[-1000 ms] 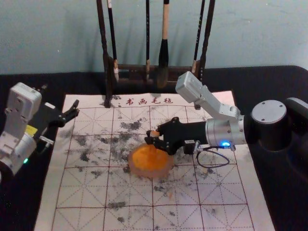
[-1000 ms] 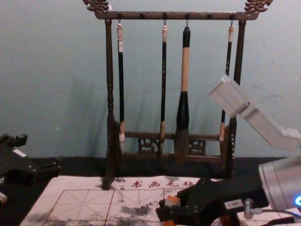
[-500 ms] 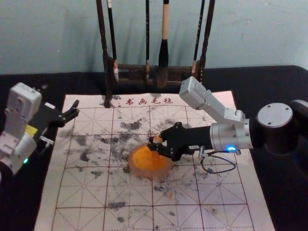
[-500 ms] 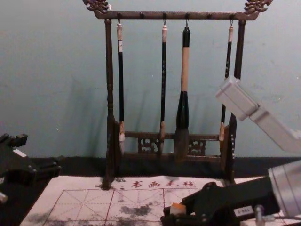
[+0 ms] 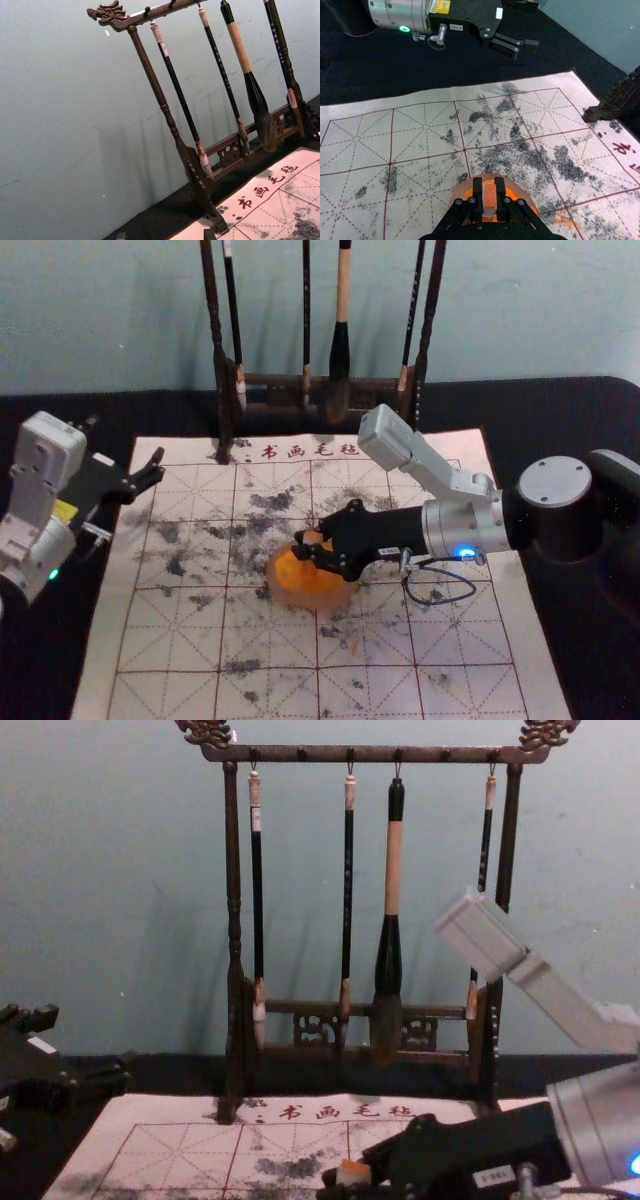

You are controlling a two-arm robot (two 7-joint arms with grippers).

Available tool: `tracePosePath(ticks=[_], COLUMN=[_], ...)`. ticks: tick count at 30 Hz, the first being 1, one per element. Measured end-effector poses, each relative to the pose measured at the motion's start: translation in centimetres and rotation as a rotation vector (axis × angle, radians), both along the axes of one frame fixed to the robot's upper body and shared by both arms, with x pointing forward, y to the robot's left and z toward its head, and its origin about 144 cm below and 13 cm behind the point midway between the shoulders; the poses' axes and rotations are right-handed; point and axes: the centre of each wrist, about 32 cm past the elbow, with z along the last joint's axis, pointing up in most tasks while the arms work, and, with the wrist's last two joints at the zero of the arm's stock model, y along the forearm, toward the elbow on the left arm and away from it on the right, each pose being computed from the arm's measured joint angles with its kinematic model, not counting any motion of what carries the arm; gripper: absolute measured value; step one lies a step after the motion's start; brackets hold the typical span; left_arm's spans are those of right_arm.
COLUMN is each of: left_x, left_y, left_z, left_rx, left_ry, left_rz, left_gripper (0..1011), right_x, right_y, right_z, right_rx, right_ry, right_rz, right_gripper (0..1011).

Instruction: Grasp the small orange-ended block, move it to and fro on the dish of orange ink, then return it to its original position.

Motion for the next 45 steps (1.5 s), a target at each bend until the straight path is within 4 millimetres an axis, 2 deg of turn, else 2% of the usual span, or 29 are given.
tracePosePath(ticks=[12, 21, 33, 45], left_x=[0.0, 0.0, 0.0, 0.0], left_y=[0.0, 0.0, 0.0, 0.0], left_z=[0.0, 0.0, 0.0, 0.0], left_rx=[0.0, 0.0, 0.0, 0.0], left_ry=[0.0, 0.0, 0.0, 0.0], left_rz=[0.0, 0.0, 0.0, 0.0], left_gripper=[1001, 1001, 1001, 1001], right_x=[1.0, 1.3, 0.6, -0.2], right_y=[0.7, 0.1, -1.2, -1.2], right_z=[-0.1, 0.1, 0.7, 0.7], right_rx=[0.004, -0.006, -0.026, -0.031], right_ry=[-0.01, -0.025, -0.034, -0.023], right_rz=[-0.007, -0.032, -0.042, -0.015], right_gripper=[110, 110, 110, 110])
